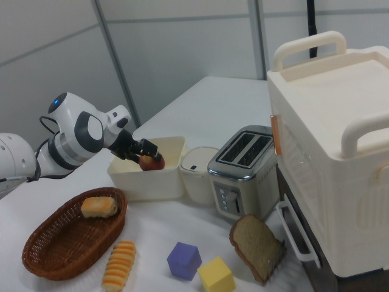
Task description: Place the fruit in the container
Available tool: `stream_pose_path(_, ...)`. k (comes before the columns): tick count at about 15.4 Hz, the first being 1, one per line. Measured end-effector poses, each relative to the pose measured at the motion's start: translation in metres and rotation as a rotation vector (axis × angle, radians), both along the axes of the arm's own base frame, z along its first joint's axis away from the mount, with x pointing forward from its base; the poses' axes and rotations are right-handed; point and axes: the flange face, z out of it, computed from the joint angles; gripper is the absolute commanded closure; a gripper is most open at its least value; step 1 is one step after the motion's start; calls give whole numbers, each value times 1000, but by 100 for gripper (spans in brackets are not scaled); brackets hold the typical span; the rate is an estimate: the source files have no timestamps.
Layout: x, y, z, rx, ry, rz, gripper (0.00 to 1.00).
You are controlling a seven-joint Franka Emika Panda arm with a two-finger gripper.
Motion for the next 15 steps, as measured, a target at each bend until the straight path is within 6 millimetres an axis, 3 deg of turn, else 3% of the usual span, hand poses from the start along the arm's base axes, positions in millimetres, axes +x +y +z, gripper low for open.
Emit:
stream_pose_path(8, 2, -5, 3, 3, -5, -11, 0)
stream_pose_path(11, 0, -22, 34, -2, -23, -59, 0)
stream_pose_path(15, -40, -66, 122, 20, 120, -261, 0)
